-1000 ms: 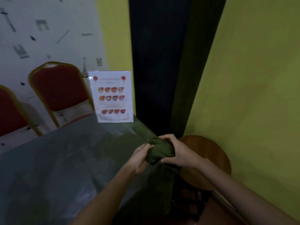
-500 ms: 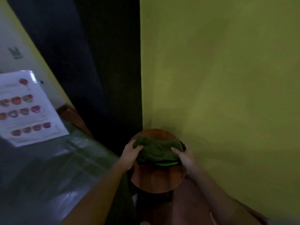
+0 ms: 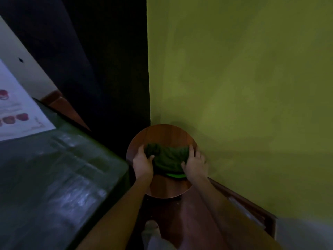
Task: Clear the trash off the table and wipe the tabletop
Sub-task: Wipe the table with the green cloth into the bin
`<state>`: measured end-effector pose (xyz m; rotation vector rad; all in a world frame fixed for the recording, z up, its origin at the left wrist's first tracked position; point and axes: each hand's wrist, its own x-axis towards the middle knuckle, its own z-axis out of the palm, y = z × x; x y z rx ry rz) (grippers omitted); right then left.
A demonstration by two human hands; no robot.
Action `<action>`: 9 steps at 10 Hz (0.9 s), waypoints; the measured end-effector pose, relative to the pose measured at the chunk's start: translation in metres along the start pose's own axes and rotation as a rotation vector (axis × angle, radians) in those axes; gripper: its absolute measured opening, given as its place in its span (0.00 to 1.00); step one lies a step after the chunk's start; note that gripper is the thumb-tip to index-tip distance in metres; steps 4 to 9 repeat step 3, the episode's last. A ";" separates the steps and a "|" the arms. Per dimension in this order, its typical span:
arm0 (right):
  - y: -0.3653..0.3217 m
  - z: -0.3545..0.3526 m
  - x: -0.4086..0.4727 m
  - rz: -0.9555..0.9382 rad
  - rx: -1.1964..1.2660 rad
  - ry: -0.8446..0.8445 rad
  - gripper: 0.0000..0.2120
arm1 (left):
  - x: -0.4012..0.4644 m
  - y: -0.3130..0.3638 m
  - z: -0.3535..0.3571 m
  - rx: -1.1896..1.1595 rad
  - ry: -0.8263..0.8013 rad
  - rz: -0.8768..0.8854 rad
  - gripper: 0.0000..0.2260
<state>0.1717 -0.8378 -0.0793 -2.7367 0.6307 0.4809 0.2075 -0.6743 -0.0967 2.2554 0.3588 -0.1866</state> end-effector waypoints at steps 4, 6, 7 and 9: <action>-0.033 -0.047 -0.005 -0.083 -0.105 -0.038 0.31 | 0.000 0.007 -0.031 0.156 -0.156 0.129 0.25; -0.033 -0.047 -0.005 -0.083 -0.105 -0.038 0.31 | 0.000 0.007 -0.031 0.156 -0.156 0.129 0.25; -0.033 -0.047 -0.005 -0.083 -0.105 -0.038 0.31 | 0.000 0.007 -0.031 0.156 -0.156 0.129 0.25; -0.033 -0.047 -0.005 -0.083 -0.105 -0.038 0.31 | 0.000 0.007 -0.031 0.156 -0.156 0.129 0.25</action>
